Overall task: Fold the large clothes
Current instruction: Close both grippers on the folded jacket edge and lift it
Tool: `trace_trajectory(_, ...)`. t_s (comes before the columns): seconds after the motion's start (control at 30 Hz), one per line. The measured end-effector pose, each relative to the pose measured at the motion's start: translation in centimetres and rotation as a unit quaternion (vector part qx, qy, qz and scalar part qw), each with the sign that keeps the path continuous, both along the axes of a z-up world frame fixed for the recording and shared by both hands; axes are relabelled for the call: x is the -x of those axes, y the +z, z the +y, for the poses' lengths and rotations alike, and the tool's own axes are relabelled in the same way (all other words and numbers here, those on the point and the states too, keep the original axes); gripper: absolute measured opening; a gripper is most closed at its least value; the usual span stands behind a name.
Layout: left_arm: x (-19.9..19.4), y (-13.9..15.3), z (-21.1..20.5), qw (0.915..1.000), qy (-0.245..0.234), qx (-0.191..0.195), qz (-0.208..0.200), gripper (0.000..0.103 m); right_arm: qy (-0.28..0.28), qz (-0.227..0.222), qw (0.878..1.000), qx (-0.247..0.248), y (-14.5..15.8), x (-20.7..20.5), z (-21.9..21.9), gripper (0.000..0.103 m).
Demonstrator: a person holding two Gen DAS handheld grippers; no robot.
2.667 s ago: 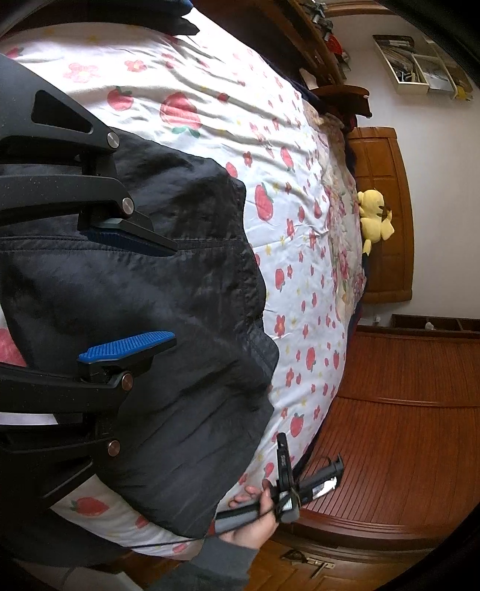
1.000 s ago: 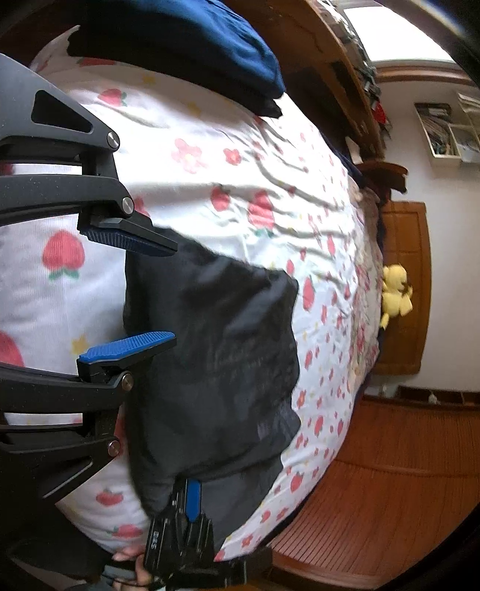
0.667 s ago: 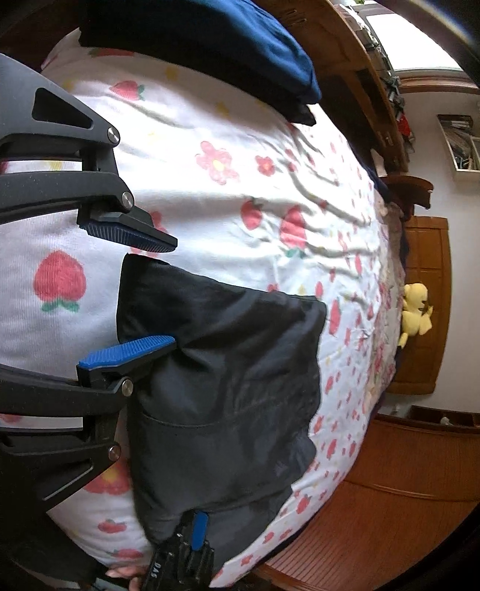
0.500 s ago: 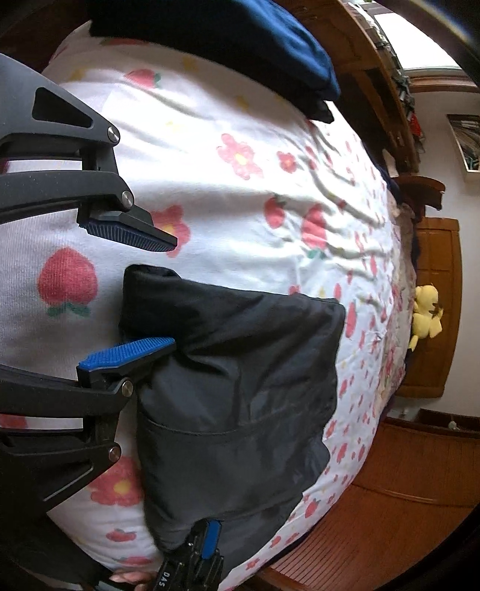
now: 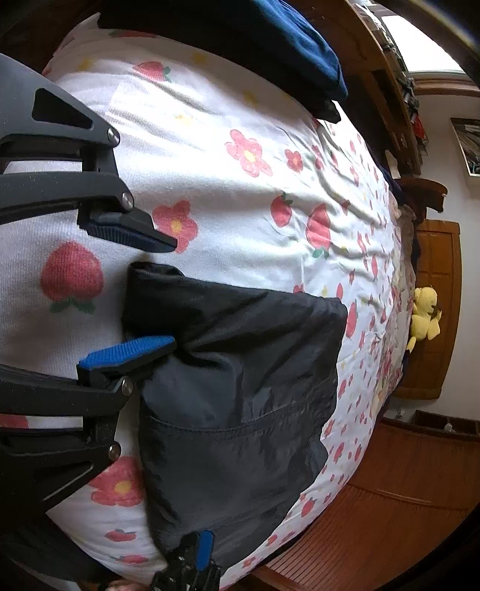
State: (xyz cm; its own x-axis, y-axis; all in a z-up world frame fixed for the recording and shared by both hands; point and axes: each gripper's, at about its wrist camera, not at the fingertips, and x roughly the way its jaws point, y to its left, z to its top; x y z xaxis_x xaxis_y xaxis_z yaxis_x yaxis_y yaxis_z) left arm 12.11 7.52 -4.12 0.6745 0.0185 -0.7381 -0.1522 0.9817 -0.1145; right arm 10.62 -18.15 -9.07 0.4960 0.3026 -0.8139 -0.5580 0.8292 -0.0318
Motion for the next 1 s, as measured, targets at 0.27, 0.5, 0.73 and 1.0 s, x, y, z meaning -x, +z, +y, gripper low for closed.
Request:
trace_trajectory(0.27,0.6,3.1,-1.8,0.9982,-0.031,-0.018,-0.049,0.008,-0.004,-0.002,1.0,-0.014,-1.2,-0.1,-0.7,0.027)
trace_trajectory(0.5,-0.4,10.2,-7.0,0.987,-0.096,-0.055,-0.117,0.006,-0.039,-0.013,0.998,-0.047,1.0,0.0,-4.4,0.027)
trace_trajectory(0.73,-2.6,13.7,-14.5,0.968,-0.18,-0.061,-0.164,0.005,-0.111,-0.055,0.991,-0.053,3.8,1.5,-11.0,0.027)
trace_trajectory(1.0,-5.3,14.8,-24.4,0.9379,-0.308,-0.026,-0.157,0.005,-0.183,-0.084,0.977,-0.068,6.8,4.1,-18.1,0.027)
